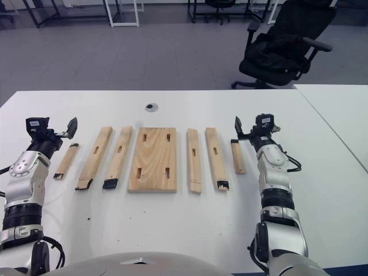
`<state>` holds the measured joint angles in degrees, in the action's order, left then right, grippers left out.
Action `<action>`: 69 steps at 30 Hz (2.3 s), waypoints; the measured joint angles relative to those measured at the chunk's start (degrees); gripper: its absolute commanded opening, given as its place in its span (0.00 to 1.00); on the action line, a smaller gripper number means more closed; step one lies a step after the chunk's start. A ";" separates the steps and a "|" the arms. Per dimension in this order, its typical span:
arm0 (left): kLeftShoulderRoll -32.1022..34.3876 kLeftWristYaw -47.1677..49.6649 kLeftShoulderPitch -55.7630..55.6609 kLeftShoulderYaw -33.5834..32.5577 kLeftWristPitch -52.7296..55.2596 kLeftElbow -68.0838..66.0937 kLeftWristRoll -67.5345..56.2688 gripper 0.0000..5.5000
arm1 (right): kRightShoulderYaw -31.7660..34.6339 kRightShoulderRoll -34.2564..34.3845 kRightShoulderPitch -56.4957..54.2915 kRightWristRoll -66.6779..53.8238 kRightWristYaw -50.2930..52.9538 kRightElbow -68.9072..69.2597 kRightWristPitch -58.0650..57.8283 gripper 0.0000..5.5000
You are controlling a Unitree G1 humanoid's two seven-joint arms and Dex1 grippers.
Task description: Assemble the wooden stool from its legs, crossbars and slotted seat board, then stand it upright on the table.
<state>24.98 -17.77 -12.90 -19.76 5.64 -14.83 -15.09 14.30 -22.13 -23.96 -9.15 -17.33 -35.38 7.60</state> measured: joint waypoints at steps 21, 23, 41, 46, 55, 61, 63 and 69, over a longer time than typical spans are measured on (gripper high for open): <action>5.86 -11.64 13.25 -0.18 8.78 -1.11 -2.15 0.70 | -0.02 1.17 0.39 -0.85 -1.38 1.27 0.01 0.89; 5.89 -11.51 13.26 0.90 9.56 -1.22 -1.59 0.62 | -0.04 1.42 0.39 -0.84 -1.24 1.28 0.01 0.89; 6.23 -7.88 17.13 1.34 3.59 -1.41 1.38 0.24 | -1.08 1.34 0.17 -0.14 -1.99 0.29 -2.95 0.89; 0.61 -6.79 6.02 3.25 -2.83 8.20 -2.18 0.24 | -2.21 6.97 -0.21 -18.90 -8.46 20.37 -22.66 0.89; -15.40 -11.39 -6.22 23.32 -7.43 22.54 -2.63 0.24 | -6.85 25.01 -7.78 -50.95 5.56 45.78 -48.20 0.62; -14.42 -14.75 -5.14 26.19 -8.09 24.47 -2.15 0.24 | -4.63 24.61 -7.92 -54.15 9.07 47.27 -49.20 0.43; -13.59 -15.49 -4.19 26.30 -8.90 24.46 -2.02 0.24 | -4.59 23.81 -7.96 -54.16 9.31 47.66 -49.39 0.38; -12.24 -16.63 -3.70 26.22 -11.01 24.43 -1.03 0.24 | -4.31 21.50 -7.97 -56.45 11.51 49.14 -51.86 0.15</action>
<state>12.73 -34.41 -16.60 6.46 -5.36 9.60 -16.12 9.98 -0.62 -31.93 -65.59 -5.82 13.76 -44.26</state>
